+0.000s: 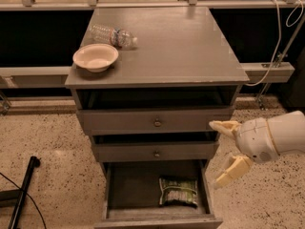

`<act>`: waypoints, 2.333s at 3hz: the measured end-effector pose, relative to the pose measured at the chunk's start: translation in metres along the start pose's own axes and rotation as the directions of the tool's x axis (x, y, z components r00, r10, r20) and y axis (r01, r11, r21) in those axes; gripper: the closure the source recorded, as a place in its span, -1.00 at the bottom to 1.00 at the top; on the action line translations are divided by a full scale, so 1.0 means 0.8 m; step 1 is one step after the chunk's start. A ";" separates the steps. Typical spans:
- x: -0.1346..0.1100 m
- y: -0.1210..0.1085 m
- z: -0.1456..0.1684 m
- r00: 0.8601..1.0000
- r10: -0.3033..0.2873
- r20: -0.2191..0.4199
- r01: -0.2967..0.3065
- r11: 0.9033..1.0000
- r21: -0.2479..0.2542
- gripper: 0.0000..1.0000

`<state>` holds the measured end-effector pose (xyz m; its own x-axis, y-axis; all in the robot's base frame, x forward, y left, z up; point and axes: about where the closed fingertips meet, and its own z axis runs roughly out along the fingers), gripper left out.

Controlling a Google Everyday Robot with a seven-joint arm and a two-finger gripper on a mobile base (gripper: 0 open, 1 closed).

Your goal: Pick green jalapeno chip bag from bottom drawer and place on counter

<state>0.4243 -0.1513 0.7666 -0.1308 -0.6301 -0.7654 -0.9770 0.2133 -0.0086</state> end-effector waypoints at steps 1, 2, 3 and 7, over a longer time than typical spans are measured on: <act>0.032 0.023 0.049 0.996 0.008 0.088 -0.007 1.000 -0.014 -1.00; 0.071 0.021 0.113 0.984 -0.076 0.163 0.069 0.996 0.052 -1.00; 0.080 0.012 0.128 0.974 -0.147 0.172 0.134 0.987 0.089 -1.00; 0.152 -0.013 0.195 0.969 -0.220 0.111 0.198 0.963 0.181 -1.00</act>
Offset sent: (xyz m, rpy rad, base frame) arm 0.0049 0.0506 -0.1708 0.1884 -0.3413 0.0366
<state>0.4448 -0.1134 0.5729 0.1072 -0.5751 -0.8110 -0.9366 0.2152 -0.2764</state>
